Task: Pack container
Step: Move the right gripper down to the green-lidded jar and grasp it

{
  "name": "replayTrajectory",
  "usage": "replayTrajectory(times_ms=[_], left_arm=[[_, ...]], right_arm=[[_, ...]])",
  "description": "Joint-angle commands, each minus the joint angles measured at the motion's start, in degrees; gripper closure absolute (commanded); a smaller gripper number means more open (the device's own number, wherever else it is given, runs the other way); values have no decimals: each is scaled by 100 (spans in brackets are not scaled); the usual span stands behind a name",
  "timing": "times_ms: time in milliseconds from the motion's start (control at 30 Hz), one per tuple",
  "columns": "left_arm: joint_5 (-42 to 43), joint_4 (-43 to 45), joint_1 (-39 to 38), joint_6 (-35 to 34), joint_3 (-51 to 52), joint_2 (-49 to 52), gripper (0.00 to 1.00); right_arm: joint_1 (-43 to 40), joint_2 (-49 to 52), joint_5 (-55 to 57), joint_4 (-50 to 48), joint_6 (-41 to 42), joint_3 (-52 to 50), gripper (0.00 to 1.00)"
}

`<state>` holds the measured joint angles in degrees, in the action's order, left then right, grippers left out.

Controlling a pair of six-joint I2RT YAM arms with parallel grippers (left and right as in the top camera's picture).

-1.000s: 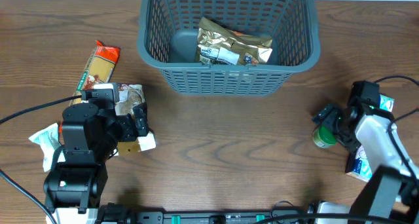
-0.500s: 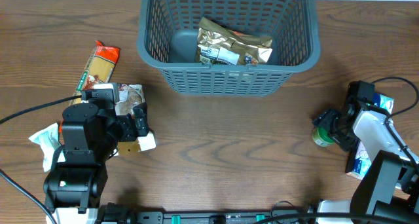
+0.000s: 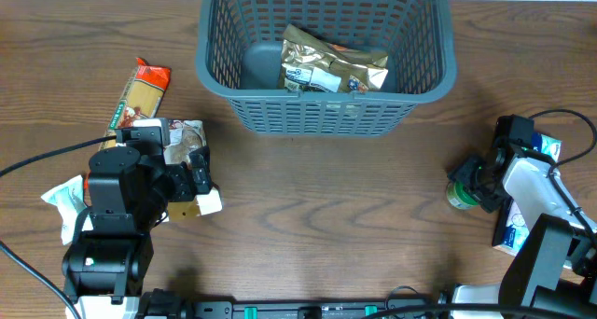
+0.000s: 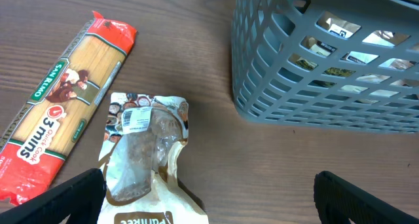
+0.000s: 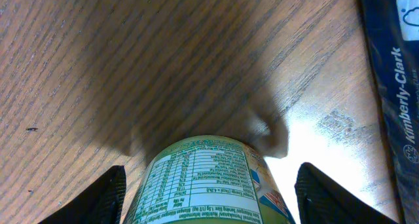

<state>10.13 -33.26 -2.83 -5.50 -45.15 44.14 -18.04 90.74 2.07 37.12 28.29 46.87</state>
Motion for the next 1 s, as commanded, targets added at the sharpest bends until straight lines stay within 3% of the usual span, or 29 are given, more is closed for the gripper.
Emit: replayTrajectory(times_ms=[0,167,533,967], left_arm=[[-26,-15,-9,94,-92,-4,2],[-26,-15,-9,94,-92,-4,2],[-26,-15,-9,96,-92,-4,1],[-26,-15,-9,96,-90,-4,1]], right_arm=[[13,142,-105,-4,39,-48,54],[13,142,-105,-4,39,-48,99],[13,140,-103,205,37,85,99],[13,-37,-92,942,-127,1091,99]])
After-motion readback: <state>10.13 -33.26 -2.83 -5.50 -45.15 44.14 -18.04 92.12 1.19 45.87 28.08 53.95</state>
